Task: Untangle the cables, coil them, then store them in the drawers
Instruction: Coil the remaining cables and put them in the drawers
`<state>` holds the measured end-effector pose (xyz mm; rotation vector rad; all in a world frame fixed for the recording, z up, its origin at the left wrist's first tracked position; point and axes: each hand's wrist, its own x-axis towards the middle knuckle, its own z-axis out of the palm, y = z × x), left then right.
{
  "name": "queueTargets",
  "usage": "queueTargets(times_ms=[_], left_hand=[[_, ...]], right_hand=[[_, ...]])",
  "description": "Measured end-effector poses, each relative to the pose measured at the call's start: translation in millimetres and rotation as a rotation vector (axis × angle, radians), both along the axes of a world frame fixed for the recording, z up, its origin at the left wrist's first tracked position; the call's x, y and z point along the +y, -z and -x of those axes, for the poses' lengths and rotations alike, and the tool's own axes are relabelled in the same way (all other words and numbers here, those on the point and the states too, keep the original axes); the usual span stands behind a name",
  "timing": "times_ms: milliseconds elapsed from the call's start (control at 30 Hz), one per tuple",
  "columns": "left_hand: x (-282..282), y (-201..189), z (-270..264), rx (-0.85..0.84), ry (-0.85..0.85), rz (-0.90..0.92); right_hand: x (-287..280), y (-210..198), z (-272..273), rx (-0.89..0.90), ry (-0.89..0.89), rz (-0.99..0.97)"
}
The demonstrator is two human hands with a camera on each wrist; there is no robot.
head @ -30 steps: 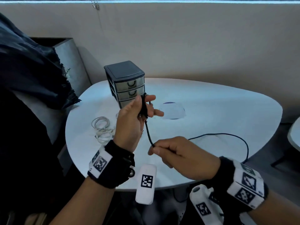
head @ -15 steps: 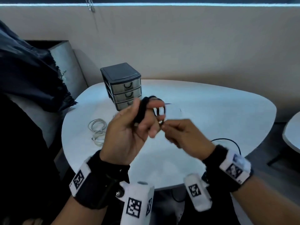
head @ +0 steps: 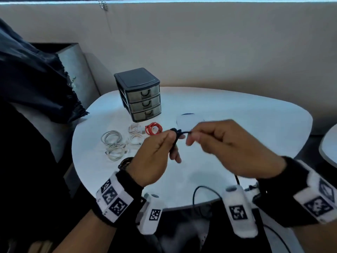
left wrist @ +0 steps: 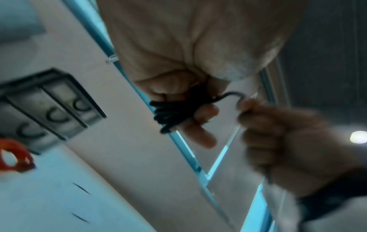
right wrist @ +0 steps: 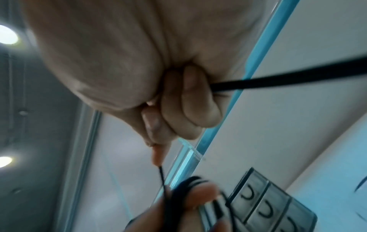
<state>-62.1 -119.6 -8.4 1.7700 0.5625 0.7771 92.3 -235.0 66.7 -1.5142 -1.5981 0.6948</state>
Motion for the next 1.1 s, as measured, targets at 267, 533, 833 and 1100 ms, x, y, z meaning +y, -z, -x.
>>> queueTargets(times_ms=[267, 533, 833, 1100], left_hand=[[-12.6, -50.7, 11.0, -0.601, 0.308, 0.556], [22.9, -15.3, 2.2, -0.463, -0.126, 0.342], [-0.7, -5.5, 6.9, -0.119, 0.106, 0.148], [1.9, -39.8, 11.5, -0.615, 0.116, 0.523]], right_hand=[[38.4, 43.9, -13.4, 0.373, 0.119, 0.003], [13.4, 66.0, 34.7, 0.021, -0.149, 0.192], [21.3, -1.7, -6.7, 0.055, 0.037, -0.090], [45.8, 68.9, 5.4, 0.105, -0.028, 0.091]])
